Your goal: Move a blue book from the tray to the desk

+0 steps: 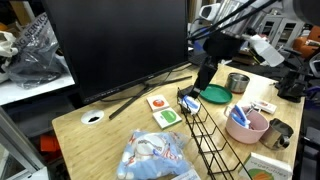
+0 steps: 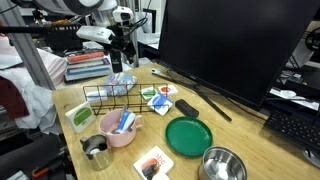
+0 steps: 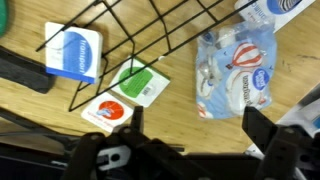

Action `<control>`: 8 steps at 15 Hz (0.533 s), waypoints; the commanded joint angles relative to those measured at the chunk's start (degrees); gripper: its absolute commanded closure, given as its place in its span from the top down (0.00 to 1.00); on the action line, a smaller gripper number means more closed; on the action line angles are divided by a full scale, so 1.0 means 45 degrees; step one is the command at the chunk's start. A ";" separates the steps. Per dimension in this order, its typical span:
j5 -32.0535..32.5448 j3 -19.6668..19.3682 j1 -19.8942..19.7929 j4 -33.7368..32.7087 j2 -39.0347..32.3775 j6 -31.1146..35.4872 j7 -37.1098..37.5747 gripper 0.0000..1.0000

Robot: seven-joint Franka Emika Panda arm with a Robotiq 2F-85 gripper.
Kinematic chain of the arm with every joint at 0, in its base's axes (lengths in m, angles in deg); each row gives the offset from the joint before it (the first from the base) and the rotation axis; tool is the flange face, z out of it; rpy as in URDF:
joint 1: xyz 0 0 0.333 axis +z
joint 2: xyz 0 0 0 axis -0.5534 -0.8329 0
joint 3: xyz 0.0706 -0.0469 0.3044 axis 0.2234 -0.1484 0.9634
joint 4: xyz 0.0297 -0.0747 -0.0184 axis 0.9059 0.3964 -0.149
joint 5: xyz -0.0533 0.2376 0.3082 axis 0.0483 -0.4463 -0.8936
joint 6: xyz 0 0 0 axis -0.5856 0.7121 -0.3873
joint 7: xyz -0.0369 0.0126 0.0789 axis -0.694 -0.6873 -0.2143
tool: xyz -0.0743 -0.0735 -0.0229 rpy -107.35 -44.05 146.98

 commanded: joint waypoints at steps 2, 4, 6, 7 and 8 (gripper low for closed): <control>0.0904 -0.0523 -0.0897 0.1387 0.1805 0.0455 0.2553 1.00; 0.1471 -0.0601 -0.1468 0.1597 0.2138 0.0226 0.3821 1.00; 0.1699 -0.0564 -0.1817 0.1669 0.2139 0.0033 0.4756 1.00; 0.1808 -0.0530 -0.1910 0.1650 0.2061 -0.0019 0.5113 1.00; 0.1879 -0.0506 -0.1954 0.1620 0.1981 -0.0079 0.5440 1.00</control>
